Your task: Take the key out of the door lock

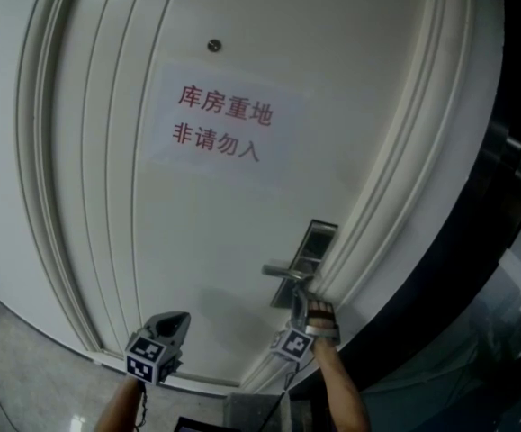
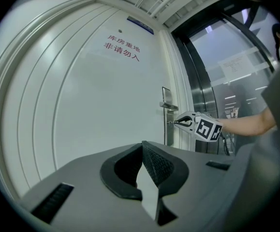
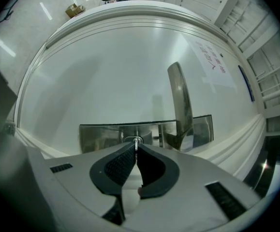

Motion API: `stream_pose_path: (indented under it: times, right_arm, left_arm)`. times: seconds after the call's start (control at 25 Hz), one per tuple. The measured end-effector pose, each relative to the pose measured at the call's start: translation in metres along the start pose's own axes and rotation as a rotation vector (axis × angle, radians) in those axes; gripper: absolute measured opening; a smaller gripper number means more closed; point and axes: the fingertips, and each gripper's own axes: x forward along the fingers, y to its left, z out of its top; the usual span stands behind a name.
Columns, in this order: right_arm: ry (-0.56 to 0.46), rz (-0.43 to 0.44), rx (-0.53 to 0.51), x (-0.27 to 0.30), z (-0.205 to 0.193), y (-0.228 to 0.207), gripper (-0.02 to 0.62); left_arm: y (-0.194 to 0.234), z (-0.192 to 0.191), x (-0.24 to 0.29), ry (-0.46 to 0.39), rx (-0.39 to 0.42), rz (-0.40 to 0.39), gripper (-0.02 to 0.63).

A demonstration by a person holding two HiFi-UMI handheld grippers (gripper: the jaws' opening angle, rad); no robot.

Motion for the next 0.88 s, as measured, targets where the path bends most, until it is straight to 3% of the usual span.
stream_pose_path:
  times: [0.88]
  right_arm:
    - [0.011, 0.010, -0.007, -0.010, 0.000, 0.003, 0.021]
  left_arm:
    - [-0.003, 0.002, 0.000, 0.003, 0.007, -0.033, 0.008]
